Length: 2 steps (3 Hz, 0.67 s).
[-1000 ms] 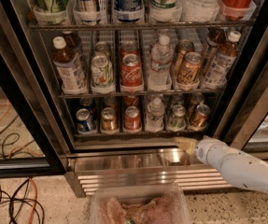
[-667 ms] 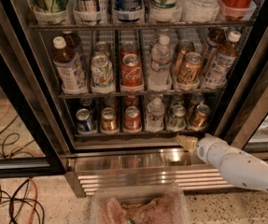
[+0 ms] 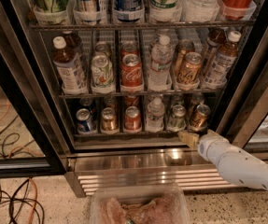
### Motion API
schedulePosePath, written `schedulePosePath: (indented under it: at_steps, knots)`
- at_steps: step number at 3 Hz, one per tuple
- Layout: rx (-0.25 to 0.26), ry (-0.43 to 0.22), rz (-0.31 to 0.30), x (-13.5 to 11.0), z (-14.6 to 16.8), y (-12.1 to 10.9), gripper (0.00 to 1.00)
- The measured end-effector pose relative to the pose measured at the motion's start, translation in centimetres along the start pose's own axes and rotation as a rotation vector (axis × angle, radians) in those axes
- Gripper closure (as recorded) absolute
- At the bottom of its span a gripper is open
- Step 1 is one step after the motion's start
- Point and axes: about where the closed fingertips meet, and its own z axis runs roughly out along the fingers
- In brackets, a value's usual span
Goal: Pick orange can from bottom shelf of fridge
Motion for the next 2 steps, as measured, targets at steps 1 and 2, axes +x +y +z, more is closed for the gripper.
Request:
schedulePosePath:
  at_steps: [1,2]
  knots:
    - [0.004,-0.011,-0.002,-0.36,0.61,0.06,0.32]
    - [0.014,-0.017,-0.004,-0.49,0.98,-0.1,0.36]
